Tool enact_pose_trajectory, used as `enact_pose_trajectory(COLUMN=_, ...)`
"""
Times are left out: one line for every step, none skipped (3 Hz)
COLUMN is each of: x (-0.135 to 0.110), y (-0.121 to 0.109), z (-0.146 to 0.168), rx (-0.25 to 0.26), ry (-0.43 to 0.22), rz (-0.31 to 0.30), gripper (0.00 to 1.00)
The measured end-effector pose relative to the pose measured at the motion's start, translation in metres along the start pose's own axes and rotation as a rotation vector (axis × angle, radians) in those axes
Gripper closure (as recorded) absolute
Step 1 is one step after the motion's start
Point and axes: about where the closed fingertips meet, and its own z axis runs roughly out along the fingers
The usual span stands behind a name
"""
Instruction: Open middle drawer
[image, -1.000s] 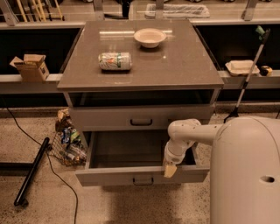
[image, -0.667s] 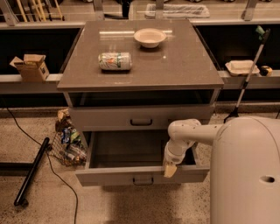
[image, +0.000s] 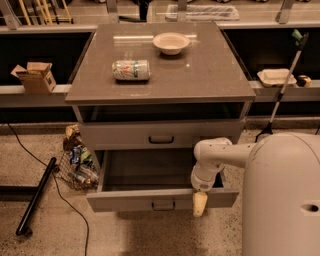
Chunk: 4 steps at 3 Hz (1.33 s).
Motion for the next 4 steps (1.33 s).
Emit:
enact_pose_trajectory(x=0.013, y=0.022, z=-0.001, rx=-0.055, ry=0.038, rz=0.035, gripper=0.00)
enact_pose_trajectory(x=0.024, y=0.042, z=-0.005, rx=-0.097, ry=0.073, rz=0.072, gripper=0.00)
enact_pose_trajectory(x=0.030, y=0.059, z=-0.009, rx=-0.115, ry=0.099, rz=0.102, gripper=0.18)
enact_pose_trajectory(x=0.034, y=0.070, z=-0.013, rx=-0.115, ry=0.106, rz=0.113, gripper=0.41)
